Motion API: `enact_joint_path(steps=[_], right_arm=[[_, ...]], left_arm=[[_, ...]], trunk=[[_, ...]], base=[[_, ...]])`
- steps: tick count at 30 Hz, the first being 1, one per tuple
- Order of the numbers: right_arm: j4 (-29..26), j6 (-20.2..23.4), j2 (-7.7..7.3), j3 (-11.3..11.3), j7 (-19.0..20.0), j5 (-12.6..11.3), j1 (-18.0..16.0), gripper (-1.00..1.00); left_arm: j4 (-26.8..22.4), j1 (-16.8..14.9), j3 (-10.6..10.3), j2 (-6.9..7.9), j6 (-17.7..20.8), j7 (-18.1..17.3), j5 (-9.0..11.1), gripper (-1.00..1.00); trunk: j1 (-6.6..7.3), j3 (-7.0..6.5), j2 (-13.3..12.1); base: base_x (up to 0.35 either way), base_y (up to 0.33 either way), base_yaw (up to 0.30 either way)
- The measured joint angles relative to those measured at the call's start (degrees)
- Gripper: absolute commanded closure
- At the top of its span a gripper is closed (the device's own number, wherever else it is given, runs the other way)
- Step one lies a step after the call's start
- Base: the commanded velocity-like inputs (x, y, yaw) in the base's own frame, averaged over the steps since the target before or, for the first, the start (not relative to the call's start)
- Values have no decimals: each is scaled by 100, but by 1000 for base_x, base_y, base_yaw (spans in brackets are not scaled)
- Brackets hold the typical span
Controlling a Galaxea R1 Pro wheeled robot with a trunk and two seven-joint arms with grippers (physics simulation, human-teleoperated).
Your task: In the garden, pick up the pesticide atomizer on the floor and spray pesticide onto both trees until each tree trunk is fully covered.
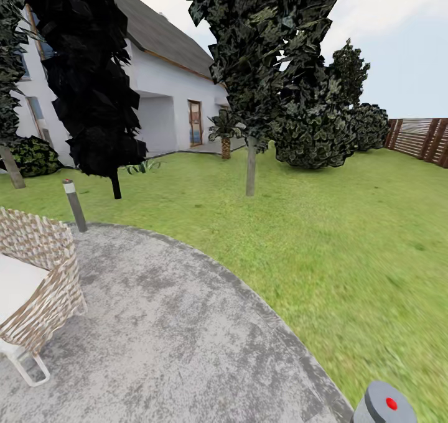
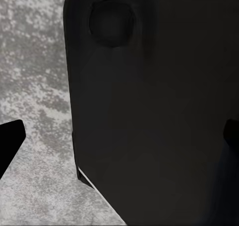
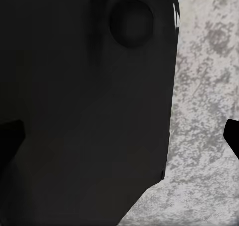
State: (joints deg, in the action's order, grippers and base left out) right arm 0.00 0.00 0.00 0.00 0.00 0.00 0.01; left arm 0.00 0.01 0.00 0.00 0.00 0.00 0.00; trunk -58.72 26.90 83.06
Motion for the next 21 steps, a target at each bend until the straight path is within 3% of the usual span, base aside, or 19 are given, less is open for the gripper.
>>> enact_joint_path(steps=[21], right_arm=[[-8,16,-34,-16,83,8,41,-100]], left_arm=[[-3,-4,-3,43,-40,-38,-11,-100]], trunk=[[0,0,0]], base=[[0,0,0]])
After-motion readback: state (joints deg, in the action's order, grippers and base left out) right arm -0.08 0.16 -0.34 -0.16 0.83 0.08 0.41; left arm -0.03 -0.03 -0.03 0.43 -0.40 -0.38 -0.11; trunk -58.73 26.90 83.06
